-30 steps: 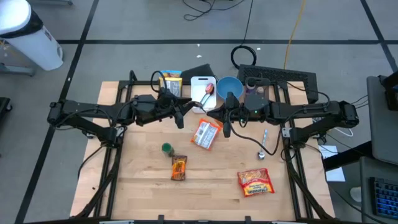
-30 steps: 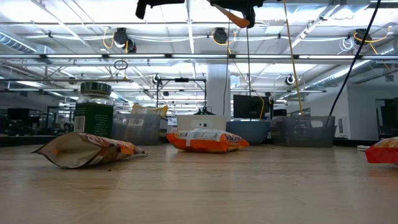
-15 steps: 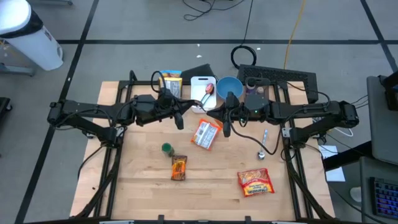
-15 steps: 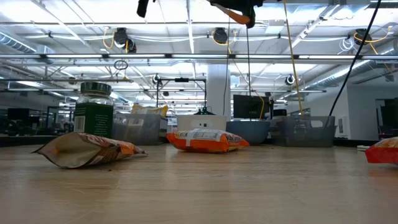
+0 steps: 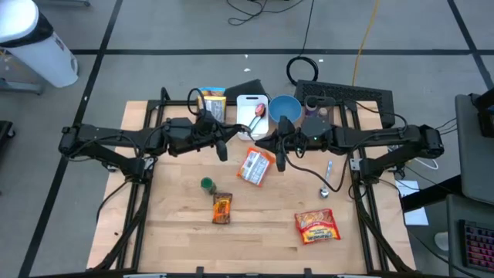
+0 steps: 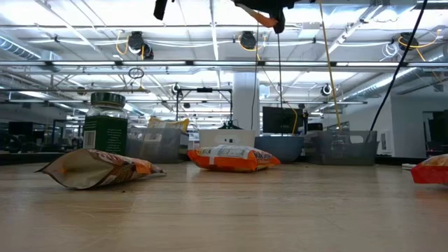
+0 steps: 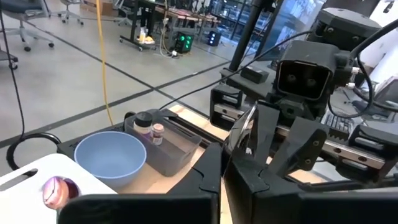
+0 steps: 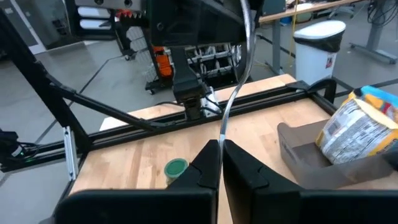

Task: Pick & Place Food Item
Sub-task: Put the orange spoon into the white bin

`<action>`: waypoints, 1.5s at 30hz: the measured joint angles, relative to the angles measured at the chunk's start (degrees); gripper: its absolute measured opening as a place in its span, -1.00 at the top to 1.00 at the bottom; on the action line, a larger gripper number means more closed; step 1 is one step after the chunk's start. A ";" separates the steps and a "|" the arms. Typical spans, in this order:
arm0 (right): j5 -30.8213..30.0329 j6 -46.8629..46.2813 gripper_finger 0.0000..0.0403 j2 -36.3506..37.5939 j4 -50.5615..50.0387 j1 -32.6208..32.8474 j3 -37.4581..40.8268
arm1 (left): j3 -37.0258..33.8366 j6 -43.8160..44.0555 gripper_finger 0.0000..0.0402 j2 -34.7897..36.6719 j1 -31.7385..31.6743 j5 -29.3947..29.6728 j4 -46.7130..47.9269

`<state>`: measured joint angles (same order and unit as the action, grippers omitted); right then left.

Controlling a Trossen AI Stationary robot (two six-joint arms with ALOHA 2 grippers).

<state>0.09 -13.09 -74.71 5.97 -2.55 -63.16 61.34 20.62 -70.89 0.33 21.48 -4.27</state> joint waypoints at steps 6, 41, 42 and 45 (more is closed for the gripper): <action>0.65 -1.04 0.86 -0.12 0.00 0.00 0.00 | -0.07 0.49 0.96 -0.04 -0.03 -0.86 -0.39; 10.89 -17.01 -0.09 -3.62 2.86 -6.47 0.07 | 10.59 3.87 0.98 0.02 -0.75 -9.15 34.68; 10.86 -17.52 -0.09 -4.35 3.65 -6.46 0.06 | 12.06 3.77 0.98 0.02 -0.95 -9.12 36.81; 12.18 -17.73 -0.08 -6.27 5.74 -5.72 0.04 | 15.62 4.04 0.97 -0.18 -1.48 -9.71 42.32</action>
<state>12.27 -30.82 -80.98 11.71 -8.27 -63.11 76.96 24.66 -71.07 -1.16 11.77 38.06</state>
